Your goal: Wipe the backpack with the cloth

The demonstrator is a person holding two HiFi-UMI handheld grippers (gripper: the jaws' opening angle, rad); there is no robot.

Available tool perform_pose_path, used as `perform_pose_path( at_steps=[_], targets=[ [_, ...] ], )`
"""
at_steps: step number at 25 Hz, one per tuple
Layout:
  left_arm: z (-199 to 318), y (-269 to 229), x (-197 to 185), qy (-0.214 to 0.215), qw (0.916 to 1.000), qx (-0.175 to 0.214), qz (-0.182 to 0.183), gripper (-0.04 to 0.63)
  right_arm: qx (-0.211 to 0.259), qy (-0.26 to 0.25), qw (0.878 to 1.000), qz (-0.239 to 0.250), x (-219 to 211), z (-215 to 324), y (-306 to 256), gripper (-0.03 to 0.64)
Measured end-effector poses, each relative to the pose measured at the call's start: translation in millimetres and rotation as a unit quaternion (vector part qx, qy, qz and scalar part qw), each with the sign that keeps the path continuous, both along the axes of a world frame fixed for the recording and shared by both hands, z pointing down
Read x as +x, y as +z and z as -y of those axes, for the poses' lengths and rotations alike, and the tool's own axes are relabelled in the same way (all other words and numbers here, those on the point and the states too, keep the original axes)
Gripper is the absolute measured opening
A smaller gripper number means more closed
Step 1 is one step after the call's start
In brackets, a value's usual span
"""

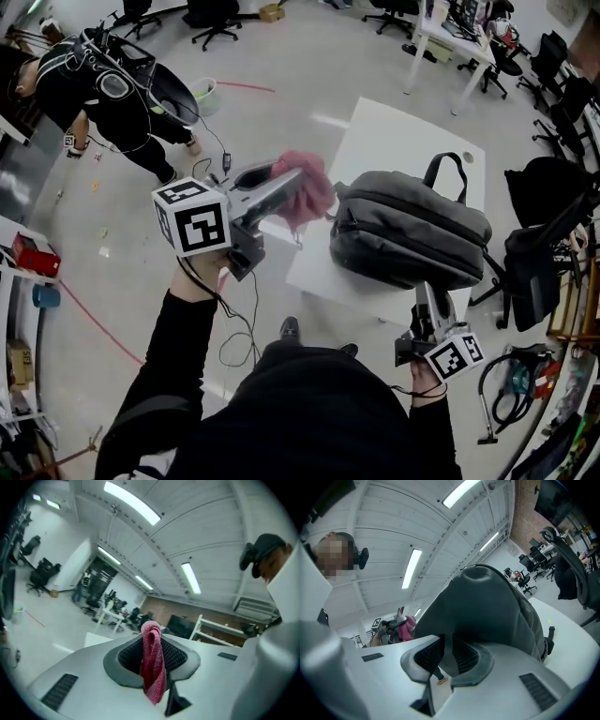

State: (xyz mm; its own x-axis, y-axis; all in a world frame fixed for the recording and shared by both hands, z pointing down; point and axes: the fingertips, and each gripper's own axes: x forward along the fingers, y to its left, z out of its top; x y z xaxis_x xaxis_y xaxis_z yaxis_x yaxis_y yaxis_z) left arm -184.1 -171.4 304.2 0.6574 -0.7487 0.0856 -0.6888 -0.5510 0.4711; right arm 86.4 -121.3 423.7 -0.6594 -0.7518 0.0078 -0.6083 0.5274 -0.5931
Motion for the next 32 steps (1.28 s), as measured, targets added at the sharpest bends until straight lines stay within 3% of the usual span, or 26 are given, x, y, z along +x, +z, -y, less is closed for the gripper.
perform_pose_path(
  at_steps=[2,4,6,8,12,14,17,19,21,23,25,27,29,32],
  targets=[
    [-7.0,-29.4,34.6,0.065,0.9969,0.040,-0.017,0.094,-0.006,0.004,1.000,-0.006,-6.7,-2.2,1.6,0.060],
    [-8.1,-42.3,60.9,0.119,0.9905,0.068,0.000,0.094,-0.009,0.005,1.000,-0.015,-19.7,-6.4,1.4,0.060],
    [-0.2,-32.4,73.9,0.158,0.9851,0.065,0.022,0.094,-0.006,0.005,1.000,-0.026,-35.4,-10.3,-2.3,0.060],
    [18.6,-4.0,62.2,0.152,0.9877,0.026,0.024,0.094,-0.002,0.007,0.999,-0.033,-47.6,-12.6,-6.7,0.060],
    [42.4,68.2,4.7,0.077,0.9944,-0.068,-0.027,0.094,-0.003,0.019,0.999,-0.040,-49.9,-13.8,-15.0,0.060],
    [40.8,115.6,-6.9,0.064,0.9928,-0.101,-0.007,0.094,0.002,0.022,0.998,-0.053,-49.2,-10.8,-19.2,0.060],
    [37.7,195.0,-12.4,0.074,0.9842,-0.157,0.036,0.094,0.000,0.041,0.997,-0.064,-53.2,-2.6,-13.5,0.060],
    [31.6,220.5,-17.4,0.072,0.9799,-0.180,0.047,0.094,-0.005,0.054,0.996,-0.068,-54.8,-1.0,-11.6,0.060],
    [23.7,195.2,-18.6,0.071,0.9848,-0.158,0.006,0.094,-0.005,0.061,0.995,-0.075,-53.7,-1.1,-15.1,0.060],
    [16.6,132.8,-17.3,0.080,0.9903,-0.091,-0.067,0.094,-0.003,0.069,0.994,-0.083,-51.0,0.0,-15.0,0.060],
    [9.9,69.6,-15.0,0.102,0.9881,-0.012,-0.115,0.094,-0.004,0.082,0.993,-0.086,-50.0,1.4,-12.4,0.060],
    [8.6,38.1,-10.2,0.127,0.9835,0.030,-0.125,0.094,-0.006,0.093,0.992,-0.086,-53.6,1.4,-13.8,0.060],
    [19.7,52.4,-3.5,0.136,0.9845,0.011,-0.109,0.094,-0.010,0.104,0.991,-0.086,-58.5,-0.1,-17.4,0.060],
    [43.4,123.1,3.9,0.119,0.9861,-0.073,-0.090,0.094,-0.019,0.114,0.990,-0.085,-65.0,-2.6,-18.8,0.060]
  ],
)
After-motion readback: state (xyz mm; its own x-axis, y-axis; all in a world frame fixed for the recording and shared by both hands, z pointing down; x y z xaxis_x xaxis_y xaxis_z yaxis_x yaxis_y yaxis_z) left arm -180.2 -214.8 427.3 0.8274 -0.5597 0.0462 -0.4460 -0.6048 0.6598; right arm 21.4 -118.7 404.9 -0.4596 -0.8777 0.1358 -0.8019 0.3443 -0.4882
